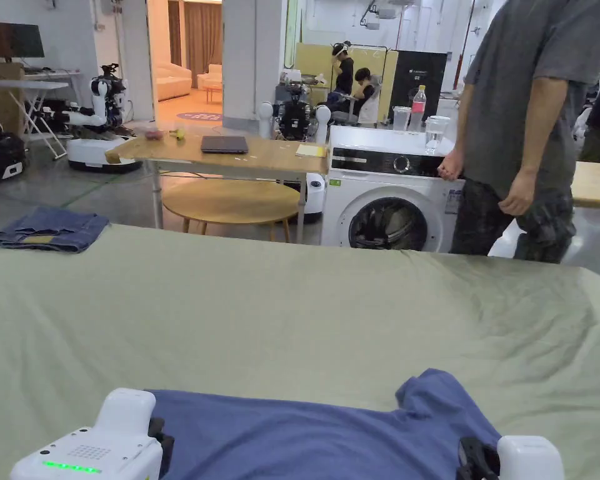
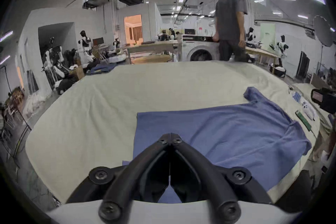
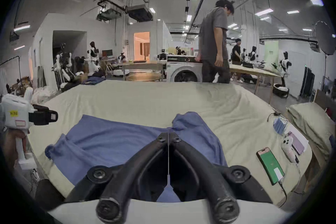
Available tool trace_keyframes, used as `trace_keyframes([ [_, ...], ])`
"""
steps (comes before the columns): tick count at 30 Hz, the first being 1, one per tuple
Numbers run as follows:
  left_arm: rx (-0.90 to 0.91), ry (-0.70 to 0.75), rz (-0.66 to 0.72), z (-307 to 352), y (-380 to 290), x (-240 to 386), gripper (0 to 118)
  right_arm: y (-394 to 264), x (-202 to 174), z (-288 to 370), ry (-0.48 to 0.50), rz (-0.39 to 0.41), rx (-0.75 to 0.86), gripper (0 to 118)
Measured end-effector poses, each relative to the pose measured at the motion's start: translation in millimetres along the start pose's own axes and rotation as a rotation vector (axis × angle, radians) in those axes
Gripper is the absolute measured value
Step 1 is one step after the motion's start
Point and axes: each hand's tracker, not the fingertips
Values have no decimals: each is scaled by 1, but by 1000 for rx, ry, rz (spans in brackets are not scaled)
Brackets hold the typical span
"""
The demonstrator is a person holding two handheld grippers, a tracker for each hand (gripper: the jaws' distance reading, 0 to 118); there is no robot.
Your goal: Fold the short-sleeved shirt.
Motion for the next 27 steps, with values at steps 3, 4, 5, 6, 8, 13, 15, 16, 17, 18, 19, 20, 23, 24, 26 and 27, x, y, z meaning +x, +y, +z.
trace_keyframes([
  [3,-117,20,1,-46,5,-20,17,-1,6,-20,-3,-6,-31,0],
  [4,-125,23,-11,-58,11,-23,44,-1,8,-27,-6,-9,-40,0],
  [5,-150,21,-9,-73,14,-28,79,-1,10,-32,-10,-10,-46,0],
  [6,-179,18,-1,-91,19,-35,109,-1,13,-38,-15,-8,-54,0],
  [8,-195,11,13,-122,29,-48,113,-2,19,-49,-25,-5,-75,0],
  [13,-240,82,-14,-178,49,-55,113,-8,48,-84,-66,-9,-181,0],
  [15,-297,81,-25,-199,47,-55,113,-9,65,-101,-91,-12,-219,0],
  [16,-333,85,-52,-199,46,-48,113,-9,74,-112,-107,-22,-241,0],
  [17,-391,74,-102,-206,40,-43,113,-8,85,-123,-117,-38,-261,0],
  [18,-427,58,-157,-209,35,-38,108,-7,95,-135,-130,-56,-286,0],
  [19,-350,28,-134,-198,37,-35,98,-5,106,-148,-139,-71,-315,0],
  [20,-333,40,-134,-189,41,-34,91,-3,114,-162,-136,-86,-346,0],
  [23,-260,19,-147,-166,46,-25,11,3,135,-206,-157,-104,-388,61],
  [24,-253,13,-145,-159,51,-24,0,4,139,-224,-147,-92,-440,102],
  [26,-247,1,-145,-151,56,-18,0,4,144,-252,-146,-73,-486,115],
  [27,-240,2,-151,-149,59,-17,0,2,144,-267,-145,-61,-533,115],
])
